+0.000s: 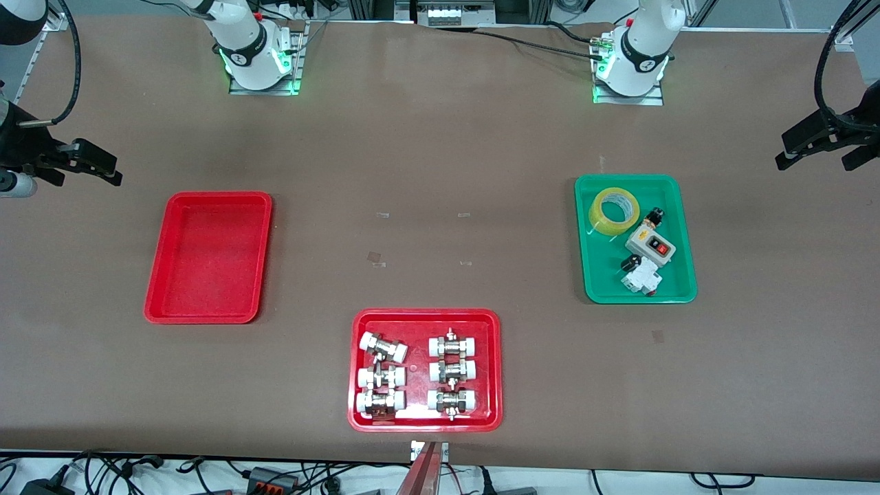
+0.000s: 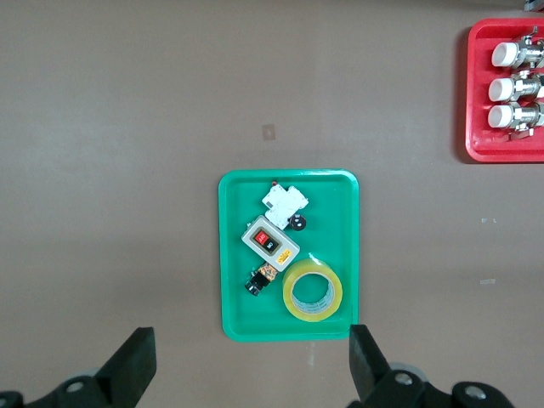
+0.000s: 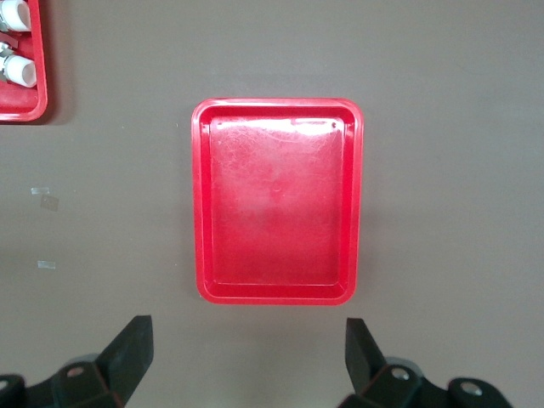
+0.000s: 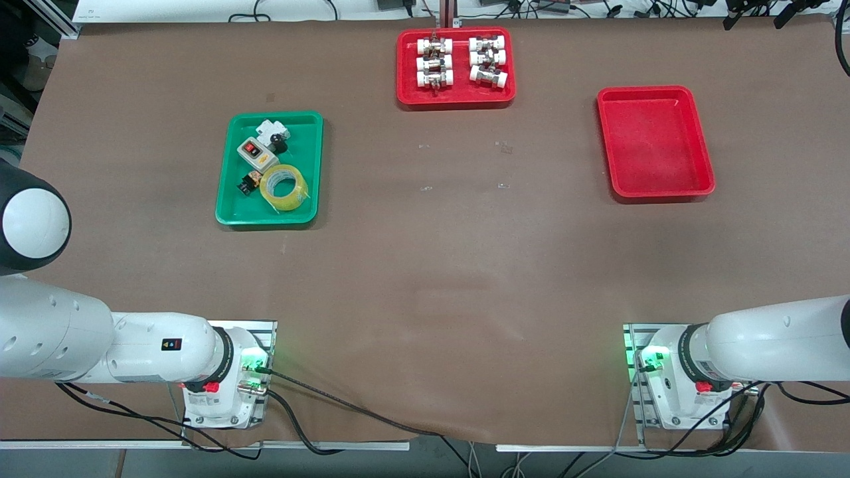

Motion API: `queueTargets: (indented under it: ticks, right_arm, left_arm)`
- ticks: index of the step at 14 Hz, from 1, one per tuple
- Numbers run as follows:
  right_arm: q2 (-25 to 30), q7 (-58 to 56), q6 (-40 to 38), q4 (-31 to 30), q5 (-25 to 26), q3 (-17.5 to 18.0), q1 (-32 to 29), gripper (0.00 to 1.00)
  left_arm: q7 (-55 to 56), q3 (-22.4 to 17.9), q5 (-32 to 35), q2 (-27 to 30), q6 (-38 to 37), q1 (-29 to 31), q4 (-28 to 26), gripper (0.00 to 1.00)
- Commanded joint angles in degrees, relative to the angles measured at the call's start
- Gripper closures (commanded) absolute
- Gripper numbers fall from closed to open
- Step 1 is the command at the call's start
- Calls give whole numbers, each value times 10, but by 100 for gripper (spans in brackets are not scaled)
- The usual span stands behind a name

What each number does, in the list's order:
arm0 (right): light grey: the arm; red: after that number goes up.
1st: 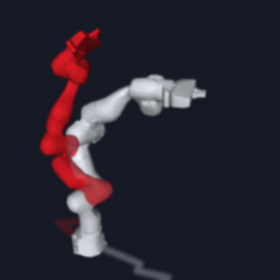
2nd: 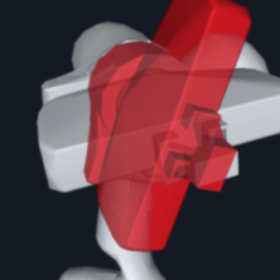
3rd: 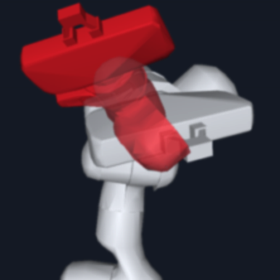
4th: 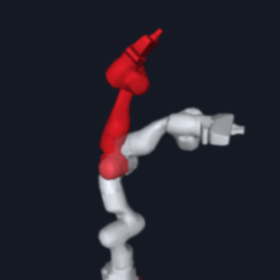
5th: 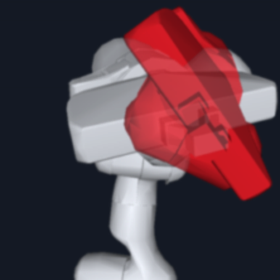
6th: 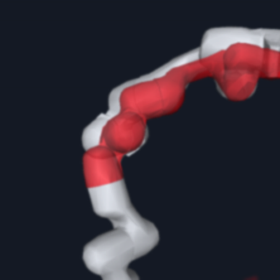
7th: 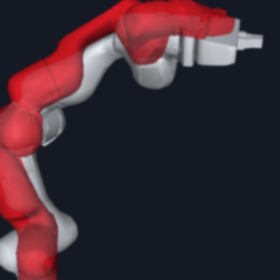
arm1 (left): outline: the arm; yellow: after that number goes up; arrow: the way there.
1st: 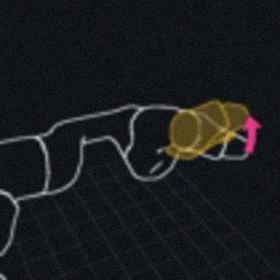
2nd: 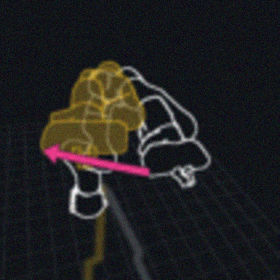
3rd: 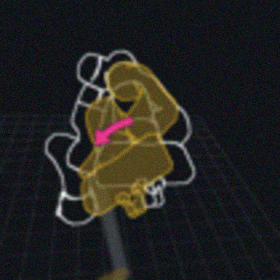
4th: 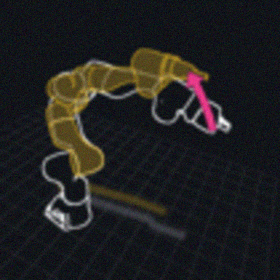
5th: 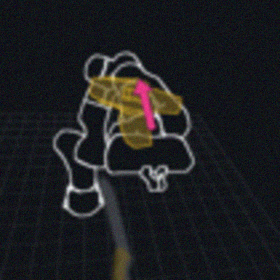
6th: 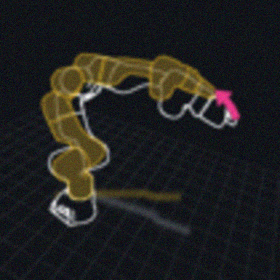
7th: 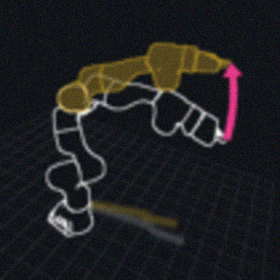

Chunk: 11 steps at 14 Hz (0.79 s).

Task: Left arm passes tape to right arm into tray
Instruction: 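Move the left gripper toward the tape roll on the green tray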

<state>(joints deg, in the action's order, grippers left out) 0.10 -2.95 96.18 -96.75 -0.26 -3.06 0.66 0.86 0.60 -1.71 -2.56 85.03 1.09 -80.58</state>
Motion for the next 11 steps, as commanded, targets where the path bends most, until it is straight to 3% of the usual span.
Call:
queueTargets:
  ticks: [1, 8, 11]
  right_arm:
    - [14, -3, -11, -5, 0, -2, 2, 0]
    - [12, 1, -4, -4, 2, -2, 2, 0]
    - [8, 1, -5, 12, 0, -1, 2, 0]
  left_arm:
    - [-9, 1, 9, -7, -11, 1, 18, 0]
    - [5, 2, 5, -7, -68, -4, 18, 0]
    - [3, 7, 7, -28, -106, -6, -8, 0]
